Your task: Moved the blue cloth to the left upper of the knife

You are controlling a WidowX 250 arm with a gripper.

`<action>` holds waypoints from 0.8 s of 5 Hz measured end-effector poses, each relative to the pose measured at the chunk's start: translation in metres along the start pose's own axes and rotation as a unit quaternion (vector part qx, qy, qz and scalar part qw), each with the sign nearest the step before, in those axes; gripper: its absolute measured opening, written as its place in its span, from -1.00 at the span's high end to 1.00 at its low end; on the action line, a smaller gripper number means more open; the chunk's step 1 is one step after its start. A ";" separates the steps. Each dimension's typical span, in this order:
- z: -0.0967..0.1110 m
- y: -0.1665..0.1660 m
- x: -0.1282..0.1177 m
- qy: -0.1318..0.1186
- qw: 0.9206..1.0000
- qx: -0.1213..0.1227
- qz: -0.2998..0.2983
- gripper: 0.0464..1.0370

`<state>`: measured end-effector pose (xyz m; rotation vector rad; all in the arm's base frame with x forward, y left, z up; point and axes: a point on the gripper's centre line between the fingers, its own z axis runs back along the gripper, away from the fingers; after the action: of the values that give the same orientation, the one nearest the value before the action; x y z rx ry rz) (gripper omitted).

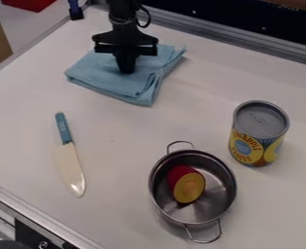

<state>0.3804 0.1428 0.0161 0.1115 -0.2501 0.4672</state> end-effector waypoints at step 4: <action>0.008 0.031 -0.034 0.019 0.999 -0.035 -0.030 0.99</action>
<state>0.3351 0.1546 0.0169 0.0420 -0.2250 0.4009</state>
